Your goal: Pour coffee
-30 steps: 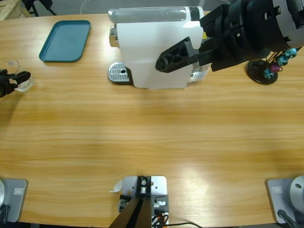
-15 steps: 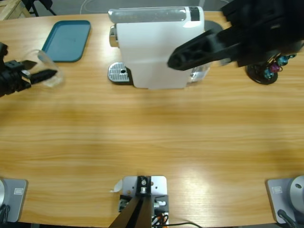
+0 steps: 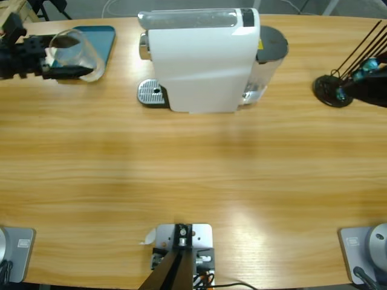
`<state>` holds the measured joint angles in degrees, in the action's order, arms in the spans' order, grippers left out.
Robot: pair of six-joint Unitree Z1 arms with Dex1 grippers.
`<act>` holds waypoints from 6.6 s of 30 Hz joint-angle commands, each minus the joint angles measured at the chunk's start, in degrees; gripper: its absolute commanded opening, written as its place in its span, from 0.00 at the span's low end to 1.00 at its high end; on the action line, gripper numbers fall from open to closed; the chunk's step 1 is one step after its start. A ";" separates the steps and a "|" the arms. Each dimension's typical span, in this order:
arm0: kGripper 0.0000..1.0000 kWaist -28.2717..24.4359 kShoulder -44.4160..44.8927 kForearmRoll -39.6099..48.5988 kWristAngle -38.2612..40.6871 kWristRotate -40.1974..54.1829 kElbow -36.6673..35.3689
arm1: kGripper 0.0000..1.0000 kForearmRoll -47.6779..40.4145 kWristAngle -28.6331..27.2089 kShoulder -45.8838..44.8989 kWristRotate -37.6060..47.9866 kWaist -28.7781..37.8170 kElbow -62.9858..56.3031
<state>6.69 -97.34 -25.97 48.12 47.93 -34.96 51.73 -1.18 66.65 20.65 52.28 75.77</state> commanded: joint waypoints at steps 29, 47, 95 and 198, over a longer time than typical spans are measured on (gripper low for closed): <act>0.00 17.30 -15.34 12.82 -10.11 1.55 -15.92 | 1.00 -0.14 -4.53 -1.17 -0.35 0.54 -3.79; 0.00 21.12 -16.36 22.09 -15.17 1.90 -20.02 | 1.00 -0.16 -4.80 -1.26 -0.35 0.19 -3.70; 1.00 17.02 13.95 27.90 -20.52 -13.99 -5.62 | 0.00 -3.81 0.27 19.80 -3.97 -12.73 16.74; 1.00 23.19 17.53 28.17 -27.11 -30.64 -2.65 | 1.00 14.72 0.04 34.65 0.09 -11.70 35.96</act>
<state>29.55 -79.21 1.36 21.95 15.83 -39.49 65.31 -0.53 102.91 20.01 40.09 114.41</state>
